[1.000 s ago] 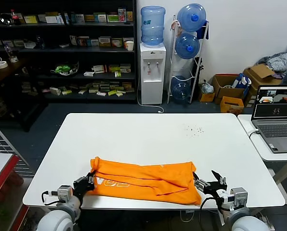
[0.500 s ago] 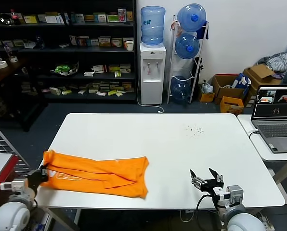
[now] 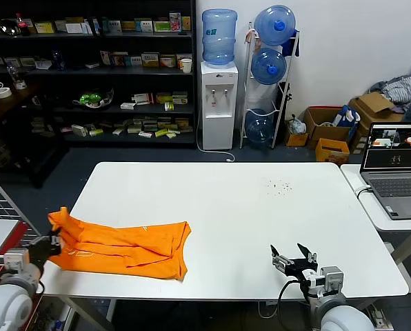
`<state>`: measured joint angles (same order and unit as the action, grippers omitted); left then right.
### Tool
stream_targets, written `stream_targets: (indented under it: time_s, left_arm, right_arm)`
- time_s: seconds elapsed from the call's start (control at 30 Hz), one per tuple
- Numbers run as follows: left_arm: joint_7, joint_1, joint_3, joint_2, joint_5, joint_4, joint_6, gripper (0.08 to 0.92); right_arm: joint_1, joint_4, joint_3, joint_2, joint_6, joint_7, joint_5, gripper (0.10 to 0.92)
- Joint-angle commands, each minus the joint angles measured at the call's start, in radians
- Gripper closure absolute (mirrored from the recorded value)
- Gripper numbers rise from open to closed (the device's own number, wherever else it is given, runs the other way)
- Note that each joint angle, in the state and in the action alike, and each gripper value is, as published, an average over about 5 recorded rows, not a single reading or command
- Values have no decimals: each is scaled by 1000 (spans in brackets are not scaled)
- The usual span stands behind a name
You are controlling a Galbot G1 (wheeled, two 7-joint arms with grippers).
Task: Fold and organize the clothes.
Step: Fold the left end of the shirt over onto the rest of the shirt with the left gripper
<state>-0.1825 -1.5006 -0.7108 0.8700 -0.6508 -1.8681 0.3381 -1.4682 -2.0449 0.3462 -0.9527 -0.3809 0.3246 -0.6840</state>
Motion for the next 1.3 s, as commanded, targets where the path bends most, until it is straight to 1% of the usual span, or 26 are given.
stream_targets:
  time_s: [0.03,0.17,0.3,0.67,1.0,1.17,1.3]
  left_arm:
    - [-137,67,235,169,-175,-236,106,872]
    - [-150,96,307,224,-174,-231,108,872]
    - [-161,100,365,253,-158,-234,108,872]
    - [-166,176,441,342,-110,-178,105,872]
    - [-156,225,445,371,-72,-104,95,872]
    - [-136,209,450,358,-63,-101,101,870]
    - [-122,188,445,336,-78,-124,111,798]
  right_arm:
    - [2,12,-5,-13,-8,7,6,203]
    - [-4,21,-3,-18,-8,7,10,203]
    - [0,29,-3,-24,-10,9,11,203]
    - [6,41,-12,-33,-11,11,9,203]
    - [8,46,-9,-30,-14,14,1,203]
    - [10,45,-5,-34,-14,13,-4,203]
    - [11,44,2,-34,-13,8,-10,203]
